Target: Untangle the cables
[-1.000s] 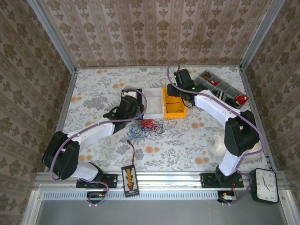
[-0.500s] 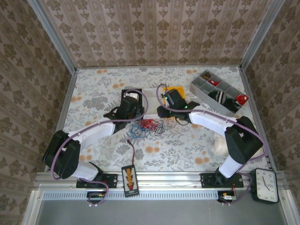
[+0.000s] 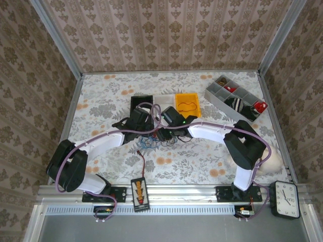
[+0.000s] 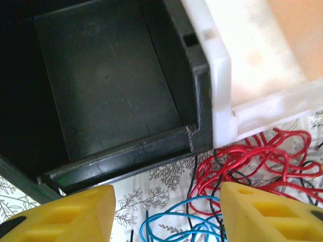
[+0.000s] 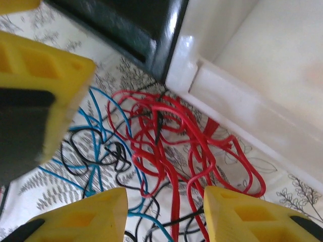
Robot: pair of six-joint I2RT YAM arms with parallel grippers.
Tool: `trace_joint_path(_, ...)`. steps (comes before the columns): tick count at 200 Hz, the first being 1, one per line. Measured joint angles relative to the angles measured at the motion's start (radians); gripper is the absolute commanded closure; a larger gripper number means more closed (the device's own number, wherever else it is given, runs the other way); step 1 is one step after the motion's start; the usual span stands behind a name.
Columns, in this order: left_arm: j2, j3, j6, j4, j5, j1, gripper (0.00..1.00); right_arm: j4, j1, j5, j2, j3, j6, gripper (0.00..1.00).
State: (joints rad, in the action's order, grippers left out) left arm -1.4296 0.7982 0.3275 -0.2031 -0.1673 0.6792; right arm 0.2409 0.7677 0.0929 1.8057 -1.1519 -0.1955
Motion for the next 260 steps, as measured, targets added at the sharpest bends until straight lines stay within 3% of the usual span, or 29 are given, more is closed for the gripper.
trace_joint_path(58,-0.009,-0.030,-0.019,-0.015,0.021,0.001,0.43,0.076,0.001,0.146,-0.043,0.147,0.063,0.56)
trace_joint_path(86,-0.035,-0.030,-0.039,-0.014,0.046,0.006,0.43,0.106,0.001,0.158,-0.187,0.266,0.062,0.49)
trace_joint_path(139,-0.086,0.004,-0.106,-0.014,0.139,0.053,0.43,0.061,-0.073,0.150,-0.394,0.307,0.039,0.51)
trace_joint_path(203,-0.099,0.029,-0.127,-0.007,0.225,0.061,0.45,0.046,-0.112,0.179,-0.311,0.238,0.036,0.62)
trace_joint_path(260,-0.110,0.039,-0.127,-0.006,0.237,0.061,0.45,0.047,-0.106,0.249,-0.261,0.237,0.036,0.65)
